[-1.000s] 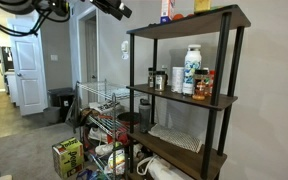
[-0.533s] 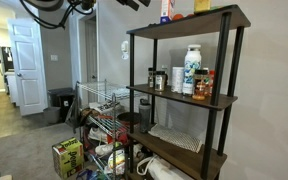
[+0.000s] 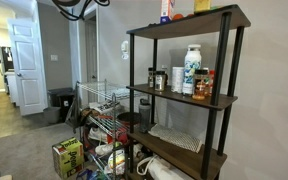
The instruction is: Move the bottle from the first top shelf to the second top shelf
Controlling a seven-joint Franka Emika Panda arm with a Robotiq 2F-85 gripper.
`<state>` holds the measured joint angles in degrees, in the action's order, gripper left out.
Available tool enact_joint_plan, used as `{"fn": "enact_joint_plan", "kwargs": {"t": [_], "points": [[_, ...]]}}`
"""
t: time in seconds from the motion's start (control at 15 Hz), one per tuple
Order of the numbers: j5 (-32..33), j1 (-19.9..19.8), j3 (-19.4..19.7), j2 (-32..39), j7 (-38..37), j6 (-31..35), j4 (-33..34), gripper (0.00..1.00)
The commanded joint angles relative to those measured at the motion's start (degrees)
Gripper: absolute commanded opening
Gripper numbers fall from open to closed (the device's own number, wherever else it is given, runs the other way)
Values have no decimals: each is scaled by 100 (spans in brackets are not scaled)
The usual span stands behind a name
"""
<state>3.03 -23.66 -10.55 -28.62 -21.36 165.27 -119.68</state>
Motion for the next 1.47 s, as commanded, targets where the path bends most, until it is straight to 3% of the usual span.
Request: {"fn": "enact_joint_plan", "kwargs": {"t": [0.0,0.6,0.8,0.87,0.93,1.4], "points": [[271,-542,-382,471,-451,101,580,100],[1030,-1767,-1406,1193,-1339,139,1487,100],[851,-1713,-1513,1320,-1347,85,1646,100],[585,-1488,-1413,1360,-1174,60,1674,100],[759,-1629,-1432,1222,-1168,0,1528,100],[672,-1517,-1426,1285,-1168,0,1593,100]]}}
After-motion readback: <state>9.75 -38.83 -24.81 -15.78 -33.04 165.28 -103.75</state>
